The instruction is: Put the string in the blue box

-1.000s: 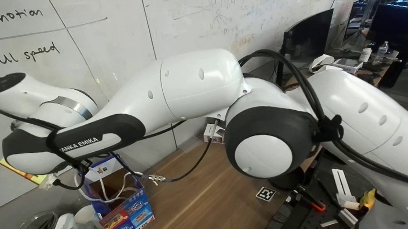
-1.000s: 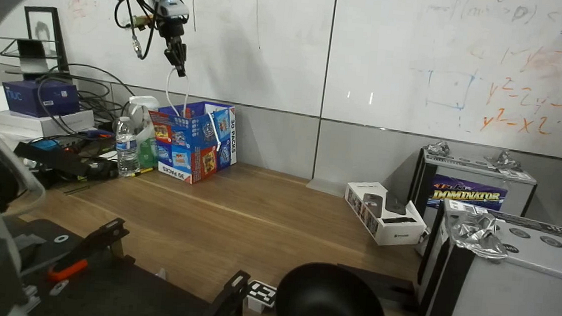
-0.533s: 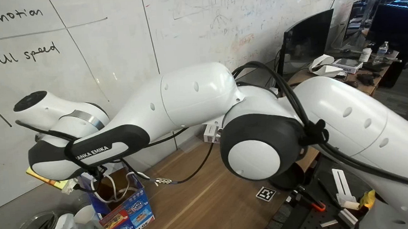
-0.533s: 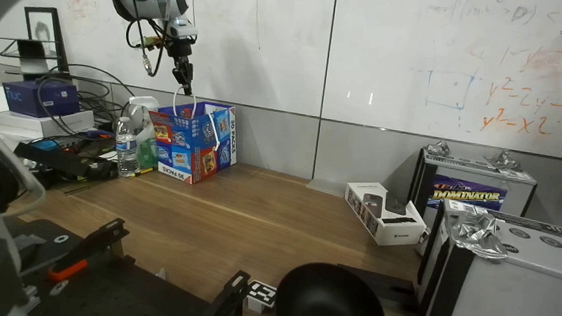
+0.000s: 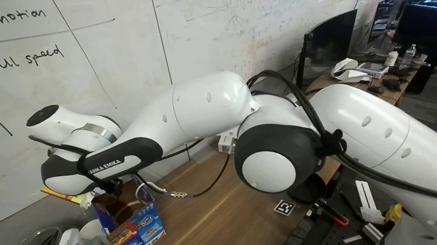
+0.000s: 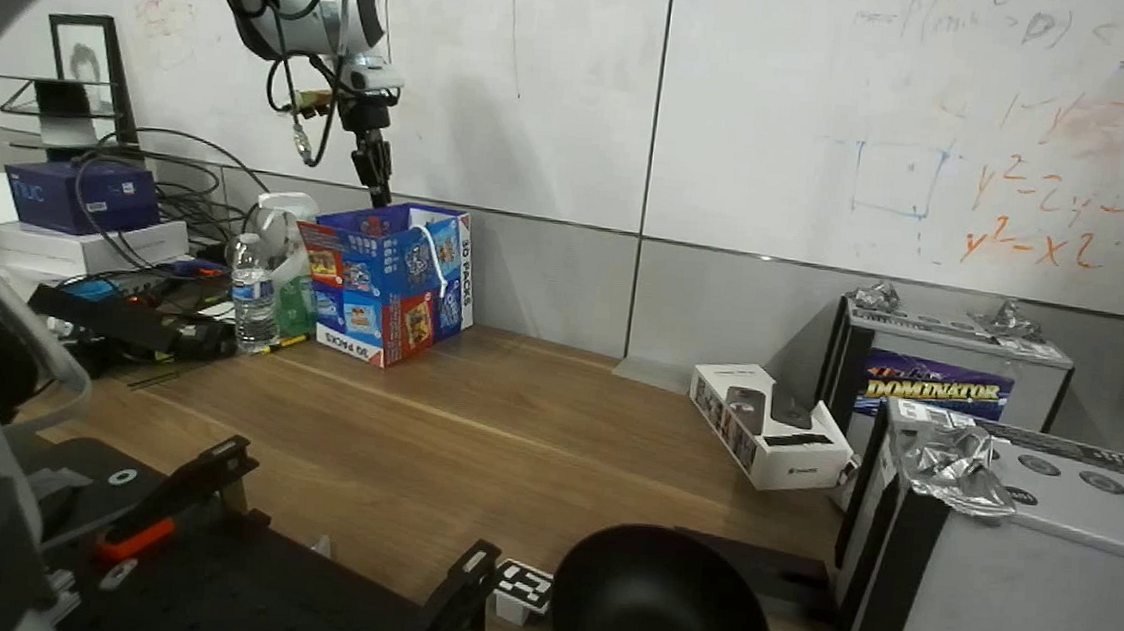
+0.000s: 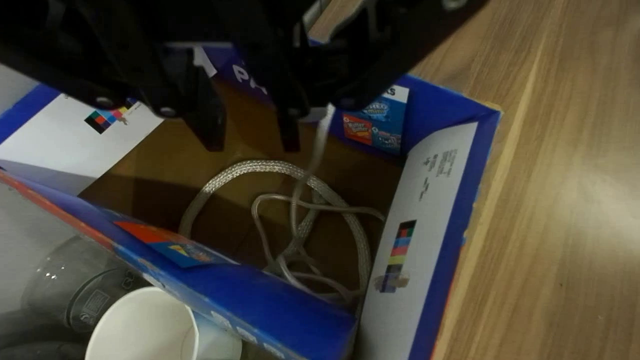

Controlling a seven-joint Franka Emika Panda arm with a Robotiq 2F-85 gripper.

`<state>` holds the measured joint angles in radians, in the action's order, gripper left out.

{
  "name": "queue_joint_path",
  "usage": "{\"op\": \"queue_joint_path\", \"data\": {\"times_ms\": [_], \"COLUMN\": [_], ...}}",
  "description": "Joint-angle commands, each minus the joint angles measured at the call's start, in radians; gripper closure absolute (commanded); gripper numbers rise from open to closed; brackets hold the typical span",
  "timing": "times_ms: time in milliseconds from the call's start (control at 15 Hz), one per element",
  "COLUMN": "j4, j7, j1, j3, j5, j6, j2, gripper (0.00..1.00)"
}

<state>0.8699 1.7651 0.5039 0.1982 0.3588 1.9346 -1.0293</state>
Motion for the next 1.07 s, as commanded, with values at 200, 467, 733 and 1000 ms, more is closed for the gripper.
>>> {"op": "queue_joint_path", "data": {"times_ms": [200, 467, 733, 1000], "j4": [0.027, 0.015, 0.032, 0.026], "j7": [-0.289, -0.327, -0.364, -0.235], "j1": [-0.024, -0.054, -0.098, -0.142], "j3": [0.020, 0.000, -0.024, -0.050], "j5": [0.034, 0.005, 0.029, -0.018], "j6": [-0.012, -0.075, -0.120, -0.221], "j2": [0.065, 0.093, 0.103, 0.082], "gripper": [0.12, 0.00, 0.00, 0.00]}}
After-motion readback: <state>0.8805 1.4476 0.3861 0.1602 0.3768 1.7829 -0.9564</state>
